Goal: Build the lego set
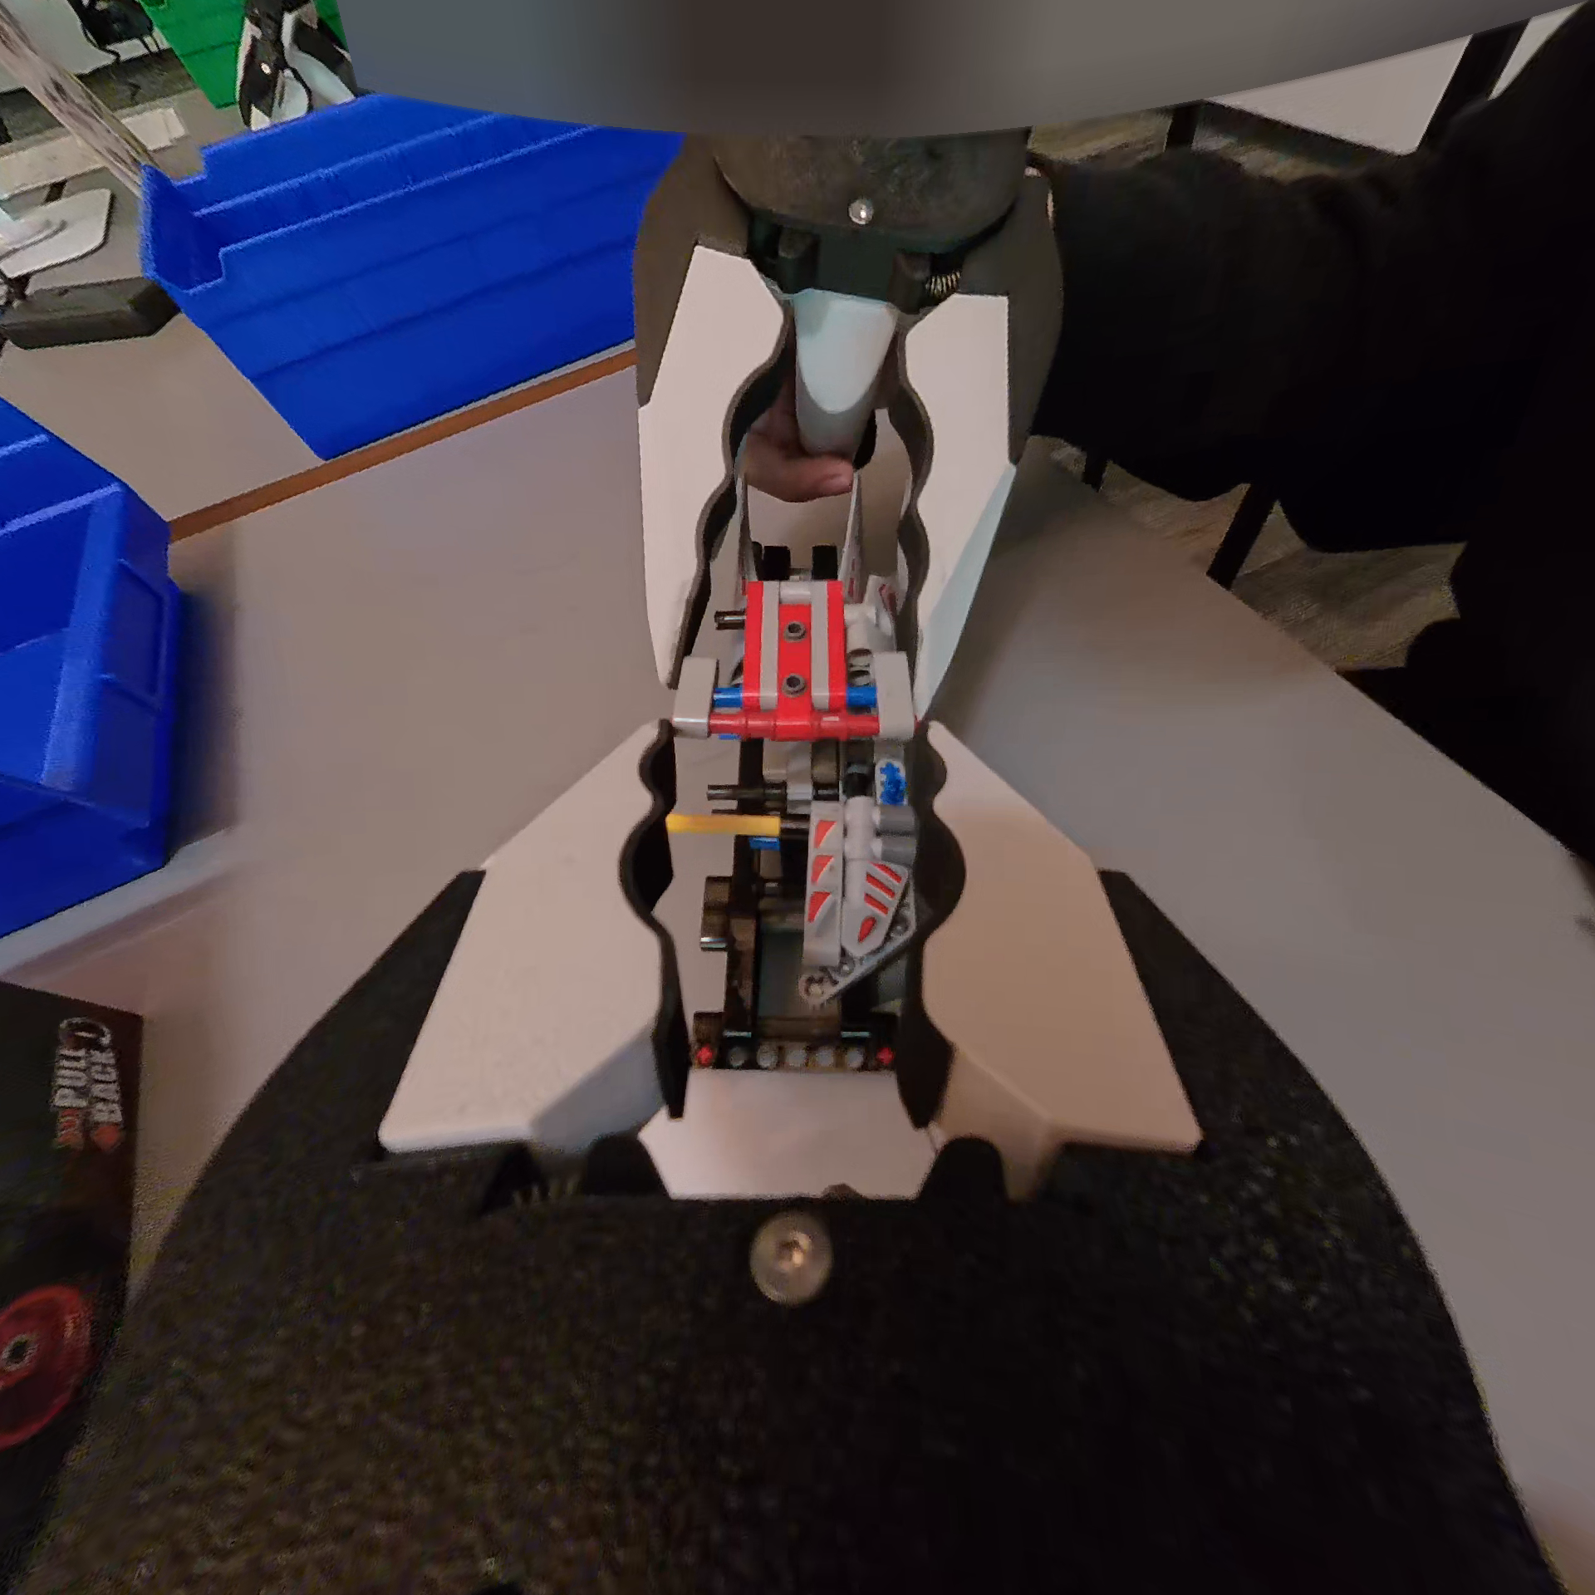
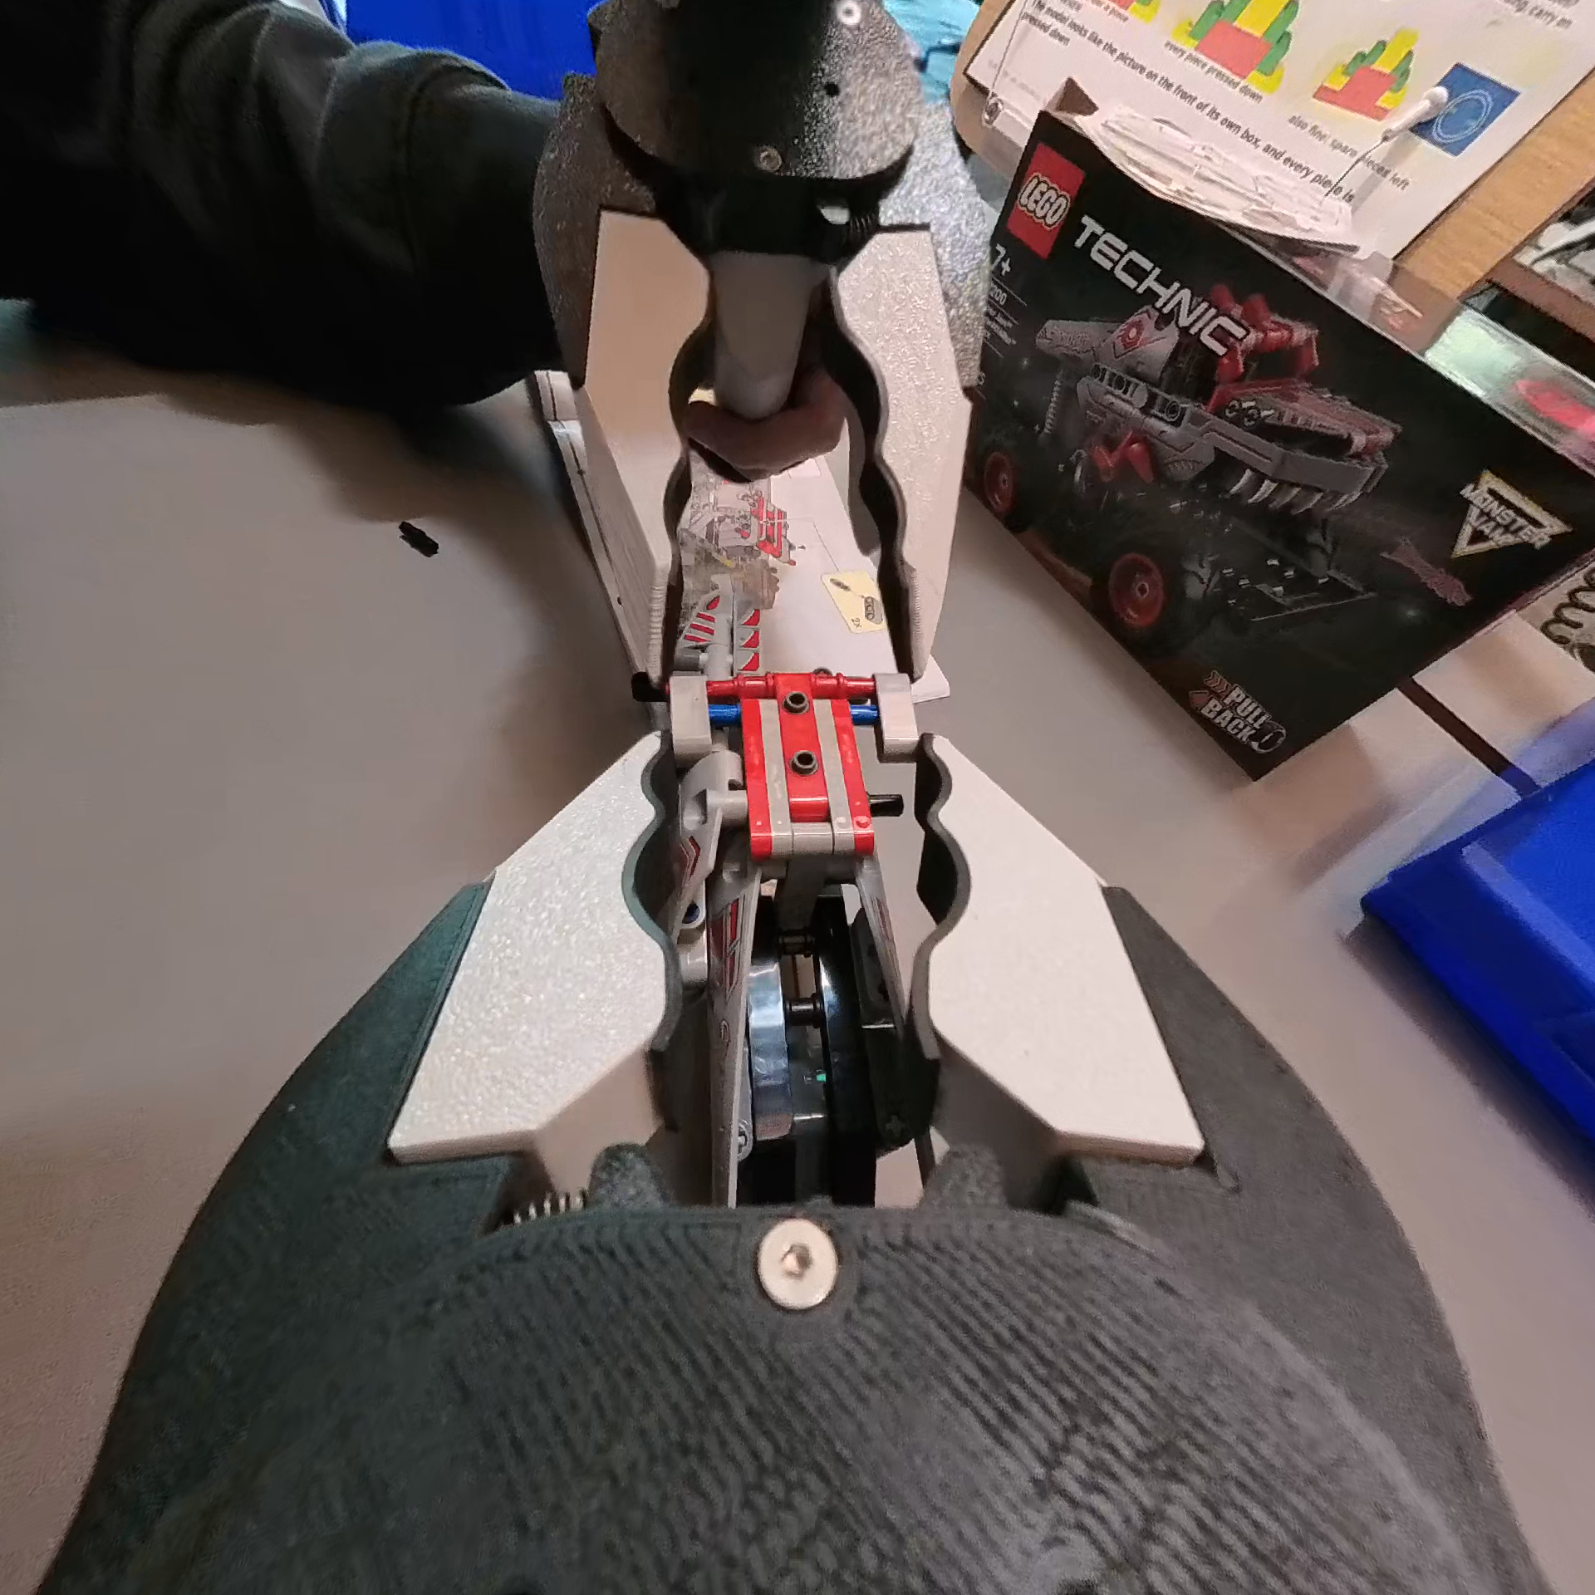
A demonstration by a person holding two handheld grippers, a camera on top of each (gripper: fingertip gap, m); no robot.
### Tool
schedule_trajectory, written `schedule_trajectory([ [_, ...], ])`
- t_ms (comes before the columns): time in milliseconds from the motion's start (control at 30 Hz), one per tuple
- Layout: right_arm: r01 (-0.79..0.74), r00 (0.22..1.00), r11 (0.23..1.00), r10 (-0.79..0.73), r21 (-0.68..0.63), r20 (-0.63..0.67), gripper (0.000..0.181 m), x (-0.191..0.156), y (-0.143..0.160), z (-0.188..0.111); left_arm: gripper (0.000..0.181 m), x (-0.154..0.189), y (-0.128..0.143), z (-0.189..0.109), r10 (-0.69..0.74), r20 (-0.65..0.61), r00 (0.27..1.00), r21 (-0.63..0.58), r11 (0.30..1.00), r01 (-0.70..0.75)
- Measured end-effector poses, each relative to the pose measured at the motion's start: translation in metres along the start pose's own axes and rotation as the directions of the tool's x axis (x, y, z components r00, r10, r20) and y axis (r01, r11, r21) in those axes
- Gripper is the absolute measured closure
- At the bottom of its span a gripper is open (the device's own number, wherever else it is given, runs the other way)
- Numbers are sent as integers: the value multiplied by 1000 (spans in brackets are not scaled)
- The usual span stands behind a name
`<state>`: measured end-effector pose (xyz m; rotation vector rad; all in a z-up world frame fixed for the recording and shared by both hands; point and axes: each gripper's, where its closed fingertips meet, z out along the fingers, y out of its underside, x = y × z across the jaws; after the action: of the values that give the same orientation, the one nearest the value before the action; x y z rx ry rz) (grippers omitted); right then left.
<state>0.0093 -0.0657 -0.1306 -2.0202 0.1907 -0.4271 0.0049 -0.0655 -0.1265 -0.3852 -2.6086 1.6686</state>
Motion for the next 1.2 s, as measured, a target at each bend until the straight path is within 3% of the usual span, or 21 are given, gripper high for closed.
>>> schedule_trajectory([
  [367,14,999,999,-16,-42,-43,126,1,1,1,130,-1,1,0,4,26,1000,11,1000,-4],
  [500,31,994,996,-39,-84,-101,123,5,1,-13,130,-4,-2,-9,68,147,987,-23,998,-65],
  [633,-45,994,999,43,-22,-100,122,4,-9,-24,140,11,-10,-9,250,293,923,-104,968,-229],
  [767,-120,992,990,116,-68,-56,112,0,8,-11,148,9,1,-1,371,441,817,-261,924,-279],
  [833,-98,994,994,96,-43,-53,114,0,9,-7,153,9,7,2,400,467,789,-302,910,-283],
  [900,-96,994,995,94,-30,-51,128,-1,9,-5,166,12,3,3,403,507,762,-265,914,-307],
  [1033,-128,991,991,125,-45,-53,130,-8,8,-4,167,16,4,-1,446,543,711,-298,895,-333],
  [1200,-107,992,990,100,-87,-83,131,-18,6,-7,170,24,5,-4,567,538,624,-403,823,-401],
])
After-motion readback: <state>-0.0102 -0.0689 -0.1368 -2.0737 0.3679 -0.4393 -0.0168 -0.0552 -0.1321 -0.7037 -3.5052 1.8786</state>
